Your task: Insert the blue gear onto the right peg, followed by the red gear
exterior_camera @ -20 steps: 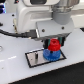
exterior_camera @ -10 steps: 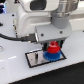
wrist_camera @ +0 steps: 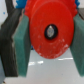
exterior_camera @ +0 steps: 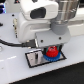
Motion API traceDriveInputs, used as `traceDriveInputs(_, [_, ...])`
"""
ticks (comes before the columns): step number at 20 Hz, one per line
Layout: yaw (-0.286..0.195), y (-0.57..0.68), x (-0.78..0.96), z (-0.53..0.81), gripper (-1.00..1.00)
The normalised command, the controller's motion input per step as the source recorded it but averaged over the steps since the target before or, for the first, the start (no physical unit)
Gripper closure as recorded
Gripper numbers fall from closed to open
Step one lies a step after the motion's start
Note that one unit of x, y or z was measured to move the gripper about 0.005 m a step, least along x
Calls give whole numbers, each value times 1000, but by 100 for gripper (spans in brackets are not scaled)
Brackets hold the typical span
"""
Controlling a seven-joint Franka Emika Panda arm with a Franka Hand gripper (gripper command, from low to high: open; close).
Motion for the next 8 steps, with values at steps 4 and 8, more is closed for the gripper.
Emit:
traceDriveInputs(4, [0, 56, 3, 438, -100])
traceDriveInputs(8, [0, 60, -2, 693, -100])
